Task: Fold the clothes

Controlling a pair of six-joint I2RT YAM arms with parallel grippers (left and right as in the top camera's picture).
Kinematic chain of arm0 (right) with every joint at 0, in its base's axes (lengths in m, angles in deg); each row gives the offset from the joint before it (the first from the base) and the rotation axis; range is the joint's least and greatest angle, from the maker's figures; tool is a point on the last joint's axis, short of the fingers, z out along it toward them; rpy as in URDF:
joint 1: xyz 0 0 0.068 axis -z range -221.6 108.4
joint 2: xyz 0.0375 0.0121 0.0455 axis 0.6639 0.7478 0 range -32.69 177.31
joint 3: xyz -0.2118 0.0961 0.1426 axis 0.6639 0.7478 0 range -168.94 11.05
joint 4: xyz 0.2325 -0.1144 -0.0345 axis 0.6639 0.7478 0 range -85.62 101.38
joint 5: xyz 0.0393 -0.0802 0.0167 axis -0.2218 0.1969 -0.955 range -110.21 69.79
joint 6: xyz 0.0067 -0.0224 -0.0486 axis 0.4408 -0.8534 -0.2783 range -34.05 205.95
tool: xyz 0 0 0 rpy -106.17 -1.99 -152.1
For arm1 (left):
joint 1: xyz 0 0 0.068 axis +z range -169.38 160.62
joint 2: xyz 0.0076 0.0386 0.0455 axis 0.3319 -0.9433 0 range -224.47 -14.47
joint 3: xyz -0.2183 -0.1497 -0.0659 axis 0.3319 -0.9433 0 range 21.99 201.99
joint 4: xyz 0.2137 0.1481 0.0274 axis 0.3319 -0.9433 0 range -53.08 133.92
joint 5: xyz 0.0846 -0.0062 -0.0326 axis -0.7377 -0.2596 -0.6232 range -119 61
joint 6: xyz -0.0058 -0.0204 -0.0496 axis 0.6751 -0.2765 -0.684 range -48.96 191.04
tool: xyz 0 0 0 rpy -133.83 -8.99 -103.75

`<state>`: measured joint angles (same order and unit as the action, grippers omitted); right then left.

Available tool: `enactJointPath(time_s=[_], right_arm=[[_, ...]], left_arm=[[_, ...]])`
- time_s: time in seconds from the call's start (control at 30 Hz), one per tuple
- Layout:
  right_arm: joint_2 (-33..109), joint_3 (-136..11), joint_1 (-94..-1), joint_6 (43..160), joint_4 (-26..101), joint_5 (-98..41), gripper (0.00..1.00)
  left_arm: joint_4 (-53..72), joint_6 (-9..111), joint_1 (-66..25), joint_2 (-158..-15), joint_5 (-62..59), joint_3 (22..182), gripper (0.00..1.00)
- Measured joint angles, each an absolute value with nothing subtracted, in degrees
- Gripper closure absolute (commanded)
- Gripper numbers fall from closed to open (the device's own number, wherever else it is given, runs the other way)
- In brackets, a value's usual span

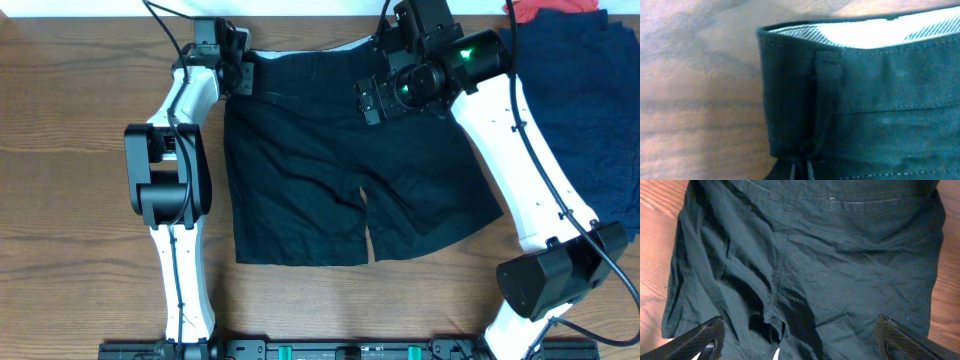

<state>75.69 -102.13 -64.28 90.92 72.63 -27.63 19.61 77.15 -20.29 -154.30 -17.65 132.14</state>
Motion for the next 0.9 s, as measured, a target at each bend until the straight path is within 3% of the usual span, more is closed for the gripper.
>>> enactJointPath(time_s=[0.2,0.63,0.7,0.8,0.9], right_arm=[[75.7,-100.7,-64.3,91.3,70.2,-27.4,0.10],[75.8,-88.2,-64.3,94.1,58.9,-26.9,0.12],[76.1,-85.8,-64.3,94.5,56.7,-26.8,0.12],[76.7,-82.7,-64.3,94.7,54.4,-26.8,0.12],[77.1,-81.3,-64.0,94.8,54.2,-26.8,0.12]], left_arm=[[9.4,67.8,-17.6,-152.8,-21.4,133.0,0.94],[-21.5,54.2,0.1,-150.6,-24.7,133.1,0.93],[-23.5,54.1,1.3,-150.6,-24.9,133.1,0.87],[-25.5,54.2,2.0,-150.6,-25.1,133.1,0.63],[-26.8,54.5,2.2,-150.6,-25.2,133.0,0.50]])
